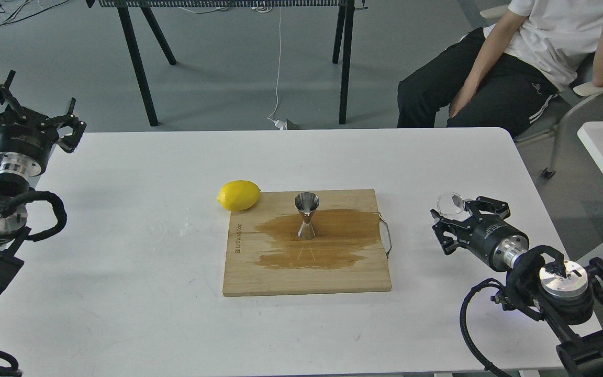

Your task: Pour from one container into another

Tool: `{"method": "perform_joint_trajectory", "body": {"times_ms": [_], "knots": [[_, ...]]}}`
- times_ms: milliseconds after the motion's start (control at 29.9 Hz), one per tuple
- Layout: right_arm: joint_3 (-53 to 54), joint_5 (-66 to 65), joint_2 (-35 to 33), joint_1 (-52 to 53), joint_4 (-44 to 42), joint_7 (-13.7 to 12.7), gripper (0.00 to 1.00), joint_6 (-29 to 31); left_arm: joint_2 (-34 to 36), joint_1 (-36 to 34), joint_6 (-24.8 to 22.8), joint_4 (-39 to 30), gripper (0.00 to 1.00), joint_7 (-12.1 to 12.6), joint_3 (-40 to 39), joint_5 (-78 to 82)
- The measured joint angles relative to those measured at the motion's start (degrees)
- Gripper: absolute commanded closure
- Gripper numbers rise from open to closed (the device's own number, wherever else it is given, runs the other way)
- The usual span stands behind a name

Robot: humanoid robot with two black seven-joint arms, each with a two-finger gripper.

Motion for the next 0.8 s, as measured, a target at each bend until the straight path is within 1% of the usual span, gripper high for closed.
{"method": "perform_joint_trajectory", "body": {"times_ms": [167, 402, 535, 803], "knots": [[0.4, 3.7, 1.1, 0.0, -7.0, -0.1, 0.61, 5.0, 0.1, -0.1, 0.0, 0.0, 0.0, 0.0, 0.0, 0.0], [2.1, 5.6, 5.5, 0.3, -12.7, -0.2, 0.61, 8.0, -0.2, 0.1, 0.0, 0.0, 0.0, 0.0, 0.0, 0.1], [3.7, 5.7, 6.6, 0.3, -14.1, -0.2, 0.59, 8.6, -0.3, 0.1, 0.0, 0.0, 0.0, 0.0, 0.1, 0.1], [4.2, 5.8, 6.7, 0.5, -14.4, -0.2, 0.57, 8.9, -0.4, 0.1, 0.0, 0.0, 0.0, 0.0, 0.1, 0.1]]}}
